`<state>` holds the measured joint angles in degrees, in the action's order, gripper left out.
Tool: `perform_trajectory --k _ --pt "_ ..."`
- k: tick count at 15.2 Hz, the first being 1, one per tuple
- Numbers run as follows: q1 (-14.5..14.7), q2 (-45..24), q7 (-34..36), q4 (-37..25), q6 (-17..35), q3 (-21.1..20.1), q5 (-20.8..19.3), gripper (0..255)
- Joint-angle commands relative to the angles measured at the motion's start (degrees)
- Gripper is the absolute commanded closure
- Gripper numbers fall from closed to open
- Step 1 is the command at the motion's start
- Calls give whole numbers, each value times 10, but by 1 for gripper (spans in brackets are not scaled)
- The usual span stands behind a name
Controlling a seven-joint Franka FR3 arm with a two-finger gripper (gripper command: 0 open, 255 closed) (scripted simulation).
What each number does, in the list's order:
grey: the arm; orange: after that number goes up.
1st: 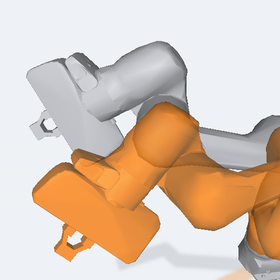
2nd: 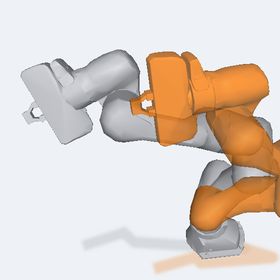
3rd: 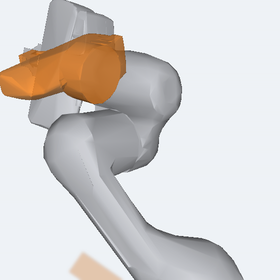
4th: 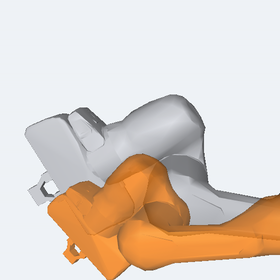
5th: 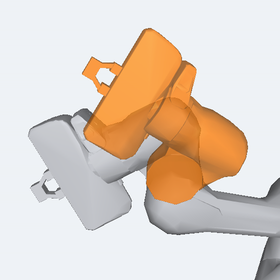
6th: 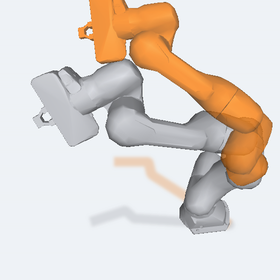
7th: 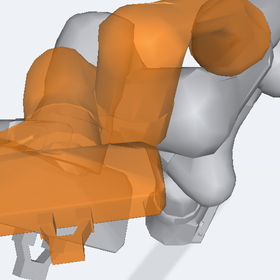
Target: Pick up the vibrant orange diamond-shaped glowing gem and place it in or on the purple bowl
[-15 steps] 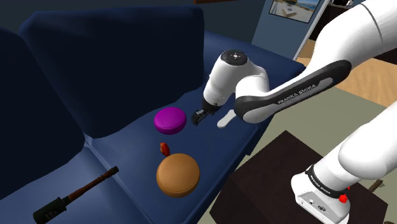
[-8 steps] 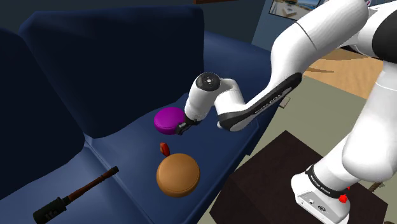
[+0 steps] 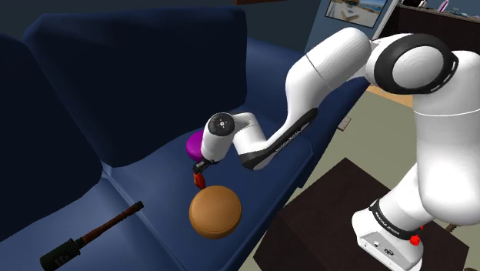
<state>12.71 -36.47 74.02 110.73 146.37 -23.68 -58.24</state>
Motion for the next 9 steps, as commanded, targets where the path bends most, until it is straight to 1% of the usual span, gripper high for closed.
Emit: perform_trajectory --k 1,5,9 --pt "25 -46 13 -49 -7 14 -19 0" --pt "66 -137 17 -153 -21 36 -38 0" --pt "74 -171 16 -186 -17 46 -45 0"
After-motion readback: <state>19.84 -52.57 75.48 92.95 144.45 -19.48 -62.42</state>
